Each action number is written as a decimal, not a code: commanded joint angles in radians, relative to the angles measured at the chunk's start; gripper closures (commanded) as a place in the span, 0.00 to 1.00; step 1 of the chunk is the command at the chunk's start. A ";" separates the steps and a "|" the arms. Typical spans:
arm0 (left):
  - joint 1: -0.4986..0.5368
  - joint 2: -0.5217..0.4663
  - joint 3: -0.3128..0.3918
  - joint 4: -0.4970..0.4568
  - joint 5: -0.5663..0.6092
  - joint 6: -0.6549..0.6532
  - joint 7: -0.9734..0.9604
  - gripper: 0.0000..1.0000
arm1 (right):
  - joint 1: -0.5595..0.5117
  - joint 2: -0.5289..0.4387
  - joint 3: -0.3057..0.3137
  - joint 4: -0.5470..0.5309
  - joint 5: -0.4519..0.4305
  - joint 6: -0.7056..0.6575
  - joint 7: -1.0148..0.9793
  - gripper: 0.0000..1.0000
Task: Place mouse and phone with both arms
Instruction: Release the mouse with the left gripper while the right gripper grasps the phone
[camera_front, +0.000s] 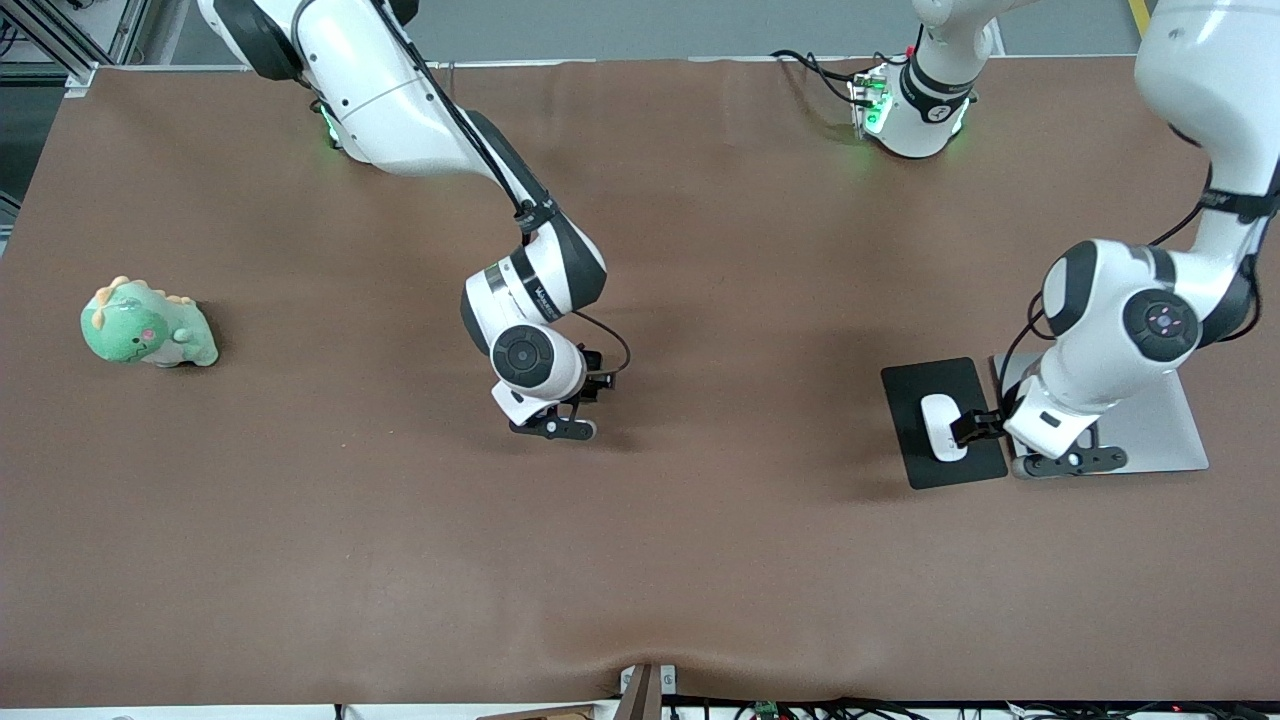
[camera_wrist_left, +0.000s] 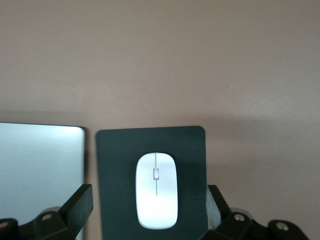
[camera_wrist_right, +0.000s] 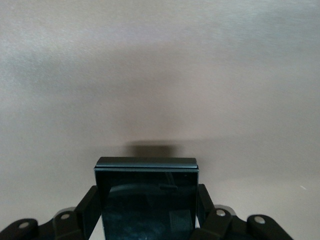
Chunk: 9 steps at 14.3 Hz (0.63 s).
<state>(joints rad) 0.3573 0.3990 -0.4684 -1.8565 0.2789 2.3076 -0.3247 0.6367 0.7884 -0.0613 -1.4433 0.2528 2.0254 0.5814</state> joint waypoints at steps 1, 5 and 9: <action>0.011 -0.055 -0.024 0.072 -0.015 -0.150 0.024 0.00 | -0.077 -0.056 0.008 -0.002 0.013 -0.117 -0.033 1.00; 0.011 -0.199 -0.026 0.123 -0.064 -0.347 0.068 0.00 | -0.147 -0.158 0.003 -0.101 -0.006 -0.162 -0.122 1.00; 0.011 -0.330 -0.024 0.184 -0.185 -0.528 0.082 0.00 | -0.254 -0.270 -0.002 -0.248 -0.043 -0.157 -0.279 1.00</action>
<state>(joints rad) 0.3581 0.1357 -0.4868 -1.6903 0.1257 1.8628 -0.2651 0.4383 0.6161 -0.0791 -1.5647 0.2376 1.8590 0.3688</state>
